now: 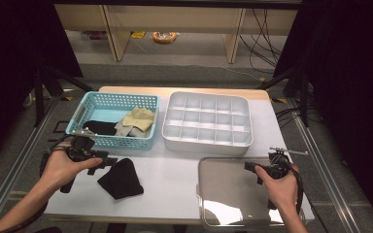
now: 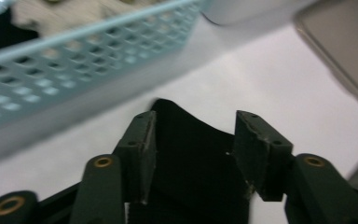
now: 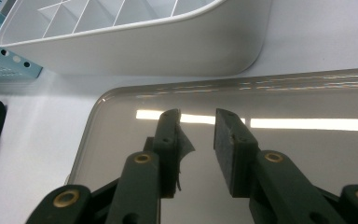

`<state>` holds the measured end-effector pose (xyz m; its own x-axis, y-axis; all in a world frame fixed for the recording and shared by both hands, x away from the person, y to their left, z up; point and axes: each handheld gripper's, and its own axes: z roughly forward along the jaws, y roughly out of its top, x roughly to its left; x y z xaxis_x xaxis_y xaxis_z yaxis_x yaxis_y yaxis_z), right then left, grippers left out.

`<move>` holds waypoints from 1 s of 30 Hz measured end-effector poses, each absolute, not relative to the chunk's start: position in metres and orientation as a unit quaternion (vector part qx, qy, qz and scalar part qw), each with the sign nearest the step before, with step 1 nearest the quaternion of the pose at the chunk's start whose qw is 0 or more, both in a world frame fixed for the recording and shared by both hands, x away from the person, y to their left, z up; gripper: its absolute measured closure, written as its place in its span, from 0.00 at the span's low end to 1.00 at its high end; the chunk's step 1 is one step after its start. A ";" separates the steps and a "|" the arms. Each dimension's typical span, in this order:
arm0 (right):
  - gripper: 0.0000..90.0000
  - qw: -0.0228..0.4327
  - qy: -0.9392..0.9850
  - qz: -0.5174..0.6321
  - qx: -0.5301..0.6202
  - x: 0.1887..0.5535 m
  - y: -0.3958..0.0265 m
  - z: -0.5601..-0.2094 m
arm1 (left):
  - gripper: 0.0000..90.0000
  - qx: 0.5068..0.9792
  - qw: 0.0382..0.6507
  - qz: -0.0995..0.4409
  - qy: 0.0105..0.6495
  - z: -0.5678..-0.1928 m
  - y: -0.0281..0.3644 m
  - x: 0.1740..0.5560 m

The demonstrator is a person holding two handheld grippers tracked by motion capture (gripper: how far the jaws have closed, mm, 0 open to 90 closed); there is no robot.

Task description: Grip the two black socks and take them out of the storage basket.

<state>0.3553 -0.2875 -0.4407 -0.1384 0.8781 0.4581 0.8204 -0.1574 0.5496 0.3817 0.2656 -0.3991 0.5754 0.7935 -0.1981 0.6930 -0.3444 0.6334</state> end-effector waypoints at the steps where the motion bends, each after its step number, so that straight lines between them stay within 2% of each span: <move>1: 0.79 0.038 0.648 0.386 0.655 0.355 -0.288 -0.441 | 0.50 0.816 0.345 0.078 0.456 -0.397 0.269 0.386; 10: 0.79 0.040 0.651 0.389 0.651 0.356 -0.289 -0.442 | 0.42 0.790 0.358 0.128 0.482 -0.389 0.288 0.427; 14: 0.79 0.038 0.647 0.389 0.654 0.355 -0.289 -0.441 | 0.39 0.786 0.342 0.145 0.494 -0.392 0.293 0.442; 16: 0.79 0.051 0.658 0.388 0.643 0.356 -0.292 -0.442 | 0.38 0.785 0.337 0.140 0.501 -0.394 0.295 0.450; 30: 0.79 0.047 0.653 0.392 0.646 0.357 -0.291 -0.443 | 0.38 0.771 0.327 0.126 0.532 -0.402 0.296 0.499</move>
